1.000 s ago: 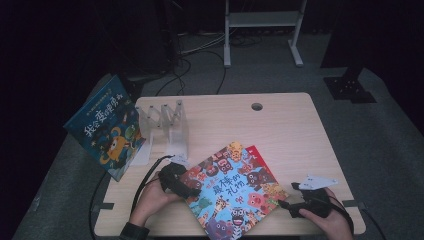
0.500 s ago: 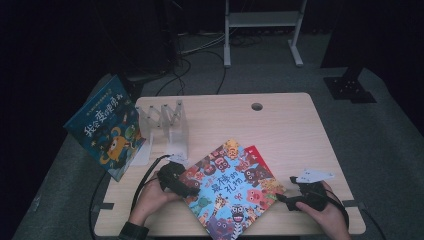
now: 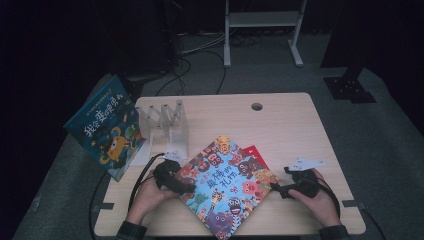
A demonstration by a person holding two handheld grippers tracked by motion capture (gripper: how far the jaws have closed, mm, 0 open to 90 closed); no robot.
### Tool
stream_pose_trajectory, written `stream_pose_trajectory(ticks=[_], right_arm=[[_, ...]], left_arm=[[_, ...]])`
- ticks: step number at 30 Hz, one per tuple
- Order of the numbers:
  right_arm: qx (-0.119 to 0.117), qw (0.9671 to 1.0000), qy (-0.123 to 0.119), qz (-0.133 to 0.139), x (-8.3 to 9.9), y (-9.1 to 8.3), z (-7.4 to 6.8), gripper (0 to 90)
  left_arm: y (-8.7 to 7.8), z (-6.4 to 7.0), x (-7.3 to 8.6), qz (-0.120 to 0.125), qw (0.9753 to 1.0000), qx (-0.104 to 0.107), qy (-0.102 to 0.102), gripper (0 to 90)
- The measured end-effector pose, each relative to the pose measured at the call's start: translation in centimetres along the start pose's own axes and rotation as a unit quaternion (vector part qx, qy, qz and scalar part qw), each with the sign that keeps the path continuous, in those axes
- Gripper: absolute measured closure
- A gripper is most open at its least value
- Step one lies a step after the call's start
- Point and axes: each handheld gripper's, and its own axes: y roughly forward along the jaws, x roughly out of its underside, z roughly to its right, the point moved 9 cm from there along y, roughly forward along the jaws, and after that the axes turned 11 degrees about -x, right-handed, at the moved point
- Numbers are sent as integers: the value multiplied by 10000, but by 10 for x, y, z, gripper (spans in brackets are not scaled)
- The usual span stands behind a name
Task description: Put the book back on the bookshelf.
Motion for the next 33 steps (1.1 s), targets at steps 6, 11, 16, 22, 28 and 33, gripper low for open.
stream_pose_trajectory(ticks=[6,11,16,22,28,33], right_arm=[[42,10000,15,-4,-9,8,8,155],[102,9999,42,-33,-17,13,17,154],[126,9999,108,32,-20,16,22,169],[-45,9999,102,79,-20,10,8,227],[-243,9993,4,274,-19,3,-19,236],[-387,9989,-29,253,-11,5,-39,230]], left_arm=[[-1,-4,1,-35,10000,-58,-19,0],[0,-3,0,-27,9999,-73,-75,0],[1,-4,0,-11,9999,-68,-91,0],[0,-3,0,-12,9999,-78,-100,0],[0,-3,0,-11,9999,-78,-104,0],[0,-3,0,-23,9999,-80,-103,0]])
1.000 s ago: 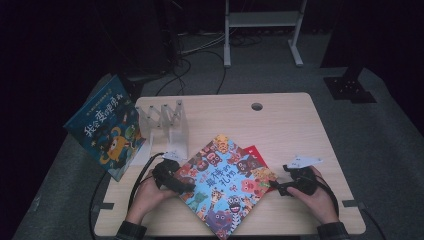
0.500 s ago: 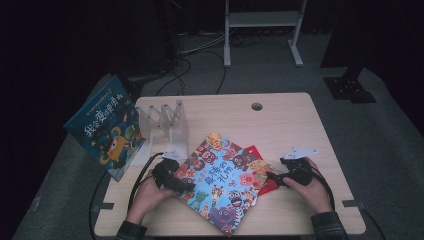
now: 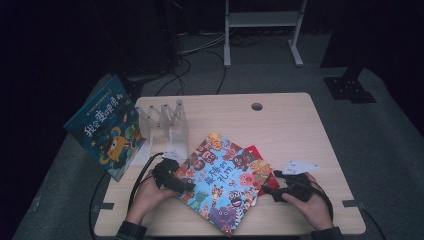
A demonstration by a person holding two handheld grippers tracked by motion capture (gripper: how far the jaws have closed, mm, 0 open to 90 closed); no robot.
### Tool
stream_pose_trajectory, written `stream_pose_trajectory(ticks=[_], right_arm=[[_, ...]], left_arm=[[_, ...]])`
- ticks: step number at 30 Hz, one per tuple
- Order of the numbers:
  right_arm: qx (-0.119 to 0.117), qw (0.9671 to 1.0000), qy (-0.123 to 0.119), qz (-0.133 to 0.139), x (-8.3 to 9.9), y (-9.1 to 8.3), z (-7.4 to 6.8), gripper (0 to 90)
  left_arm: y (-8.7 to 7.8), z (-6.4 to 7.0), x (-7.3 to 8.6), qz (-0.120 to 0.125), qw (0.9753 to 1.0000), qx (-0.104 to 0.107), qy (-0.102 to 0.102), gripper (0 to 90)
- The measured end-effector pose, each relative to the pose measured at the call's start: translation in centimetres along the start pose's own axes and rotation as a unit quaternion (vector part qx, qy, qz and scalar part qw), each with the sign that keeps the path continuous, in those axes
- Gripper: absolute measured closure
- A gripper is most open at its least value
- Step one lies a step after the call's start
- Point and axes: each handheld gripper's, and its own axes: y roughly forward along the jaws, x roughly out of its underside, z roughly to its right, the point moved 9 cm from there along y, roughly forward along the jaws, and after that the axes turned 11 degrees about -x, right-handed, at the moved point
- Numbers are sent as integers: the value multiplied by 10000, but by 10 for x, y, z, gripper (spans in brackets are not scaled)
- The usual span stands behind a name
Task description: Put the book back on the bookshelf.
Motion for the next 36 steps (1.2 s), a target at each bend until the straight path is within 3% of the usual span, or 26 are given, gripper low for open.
stream_pose_trajectory(ticks=[6,13,17,25,33,36], right_arm=[[-59,9998,-184,48,2,5,-21,217],[-83,9993,-351,-45,2,16,-32,202],[-61,9990,-408,-176,5,24,-34,178],[-112,9990,-395,-155,3,28,-33,170],[-95,9993,-323,-167,1,31,-32,149],[-86,9994,-294,-174,1,32,-32,145]], left_arm=[[0,0,0,4,10000,2,-2,0],[0,0,0,6,10000,11,7,0],[-1,-1,1,-26,10000,8,42,0],[0,-7,-1,-24,10000,32,14,0],[4,-9,-2,26,9995,310,-50,0],[4,-11,-3,-1,9996,295,-46,0]])
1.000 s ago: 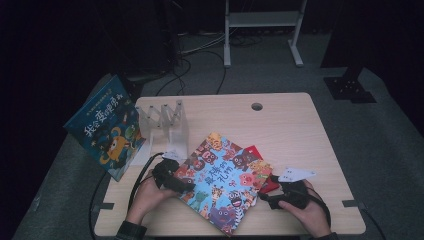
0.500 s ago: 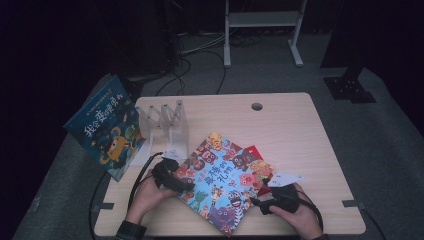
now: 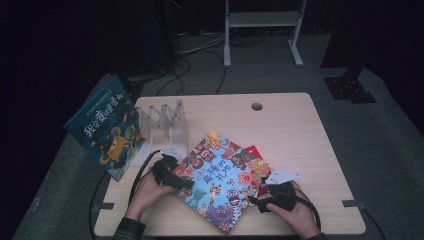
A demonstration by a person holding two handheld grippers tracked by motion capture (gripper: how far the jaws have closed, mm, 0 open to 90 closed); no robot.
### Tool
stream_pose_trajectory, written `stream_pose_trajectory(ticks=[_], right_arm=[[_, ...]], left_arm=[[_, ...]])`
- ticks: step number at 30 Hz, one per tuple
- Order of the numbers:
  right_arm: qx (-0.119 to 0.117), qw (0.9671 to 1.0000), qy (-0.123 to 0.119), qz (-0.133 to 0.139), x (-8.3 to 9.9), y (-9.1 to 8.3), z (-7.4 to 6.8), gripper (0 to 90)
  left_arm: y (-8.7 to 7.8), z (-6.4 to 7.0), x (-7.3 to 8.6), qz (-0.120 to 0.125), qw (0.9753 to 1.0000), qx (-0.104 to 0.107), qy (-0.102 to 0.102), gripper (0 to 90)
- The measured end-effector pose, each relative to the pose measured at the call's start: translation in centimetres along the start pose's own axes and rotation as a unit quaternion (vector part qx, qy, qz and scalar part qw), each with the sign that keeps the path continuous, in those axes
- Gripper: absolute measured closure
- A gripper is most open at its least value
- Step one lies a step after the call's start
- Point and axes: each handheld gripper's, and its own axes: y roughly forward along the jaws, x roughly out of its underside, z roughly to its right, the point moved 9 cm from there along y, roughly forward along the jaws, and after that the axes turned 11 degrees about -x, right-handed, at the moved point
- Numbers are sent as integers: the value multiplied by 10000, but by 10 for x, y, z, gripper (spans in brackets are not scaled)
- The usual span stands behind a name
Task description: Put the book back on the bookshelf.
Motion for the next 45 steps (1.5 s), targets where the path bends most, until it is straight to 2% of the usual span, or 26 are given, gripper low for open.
stream_pose_trajectory(ticks=[5,10,13,16,20,26,34,36,45], right_arm=[[7,10000,27,-30,-1,1,0,131],[-4,10000,71,-46,-1,2,1,123],[-5,10000,55,-53,-1,2,1,121],[2,10000,58,-59,-1,2,2,121],[1,10000,68,-57,-2,4,1,120],[-22,10000,61,-74,-4,6,2,120],[8,9999,86,-69,-8,11,2,120],[20,9999,102,-42,-9,12,2,120],[60,9999,122,-4,-14,19,5,120]], left_arm=[[-1,0,-1,-52,10000,-54,-61,0],[-3,0,-4,-124,9998,44,-158,0],[-7,0,-6,-61,9997,84,-203,0],[-14,2,-12,149,9996,113,-226,0],[-29,4,-20,286,9995,28,-104,7],[-42,7,-28,427,9991,14,-60,7],[-64,11,-48,719,9974,73,60,26],[-72,13,-55,841,9963,146,76,32],[-91,21,-76,920,9950,158,352,48]])
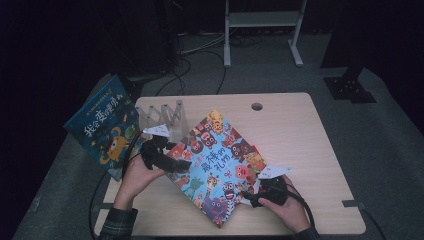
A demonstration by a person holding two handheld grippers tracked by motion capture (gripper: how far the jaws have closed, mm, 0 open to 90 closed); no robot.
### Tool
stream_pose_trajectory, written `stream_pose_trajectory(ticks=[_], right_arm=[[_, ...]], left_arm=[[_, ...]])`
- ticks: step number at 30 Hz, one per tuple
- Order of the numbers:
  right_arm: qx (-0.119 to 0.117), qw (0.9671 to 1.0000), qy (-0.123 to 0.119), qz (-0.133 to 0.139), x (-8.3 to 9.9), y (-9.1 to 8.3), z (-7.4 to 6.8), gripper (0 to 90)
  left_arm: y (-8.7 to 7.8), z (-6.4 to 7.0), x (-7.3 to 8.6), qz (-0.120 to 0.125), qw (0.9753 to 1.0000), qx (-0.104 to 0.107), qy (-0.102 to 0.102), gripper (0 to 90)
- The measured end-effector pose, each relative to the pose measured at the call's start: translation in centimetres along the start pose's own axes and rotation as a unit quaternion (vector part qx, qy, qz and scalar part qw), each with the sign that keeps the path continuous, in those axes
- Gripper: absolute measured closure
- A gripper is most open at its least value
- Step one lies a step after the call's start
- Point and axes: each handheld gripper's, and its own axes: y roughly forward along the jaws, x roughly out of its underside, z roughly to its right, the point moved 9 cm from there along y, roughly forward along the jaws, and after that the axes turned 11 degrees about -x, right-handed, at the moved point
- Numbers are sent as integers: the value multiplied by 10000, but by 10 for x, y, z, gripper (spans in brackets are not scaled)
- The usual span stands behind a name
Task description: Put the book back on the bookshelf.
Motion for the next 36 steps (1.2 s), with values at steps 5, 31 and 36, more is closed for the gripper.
stream_pose_trajectory(ticks=[5,31,36], right_arm=[[57,10000,-9,14,-2,3,1,117],[333,9990,66,295,-18,24,1,127],[365,9990,63,232,-19,26,0,127]], left_arm=[[-6,5,-15,34,9998,-28,180,56],[-18,29,-67,-152,9963,219,819,336],[-22,32,-75,-323,9949,199,938,453]])
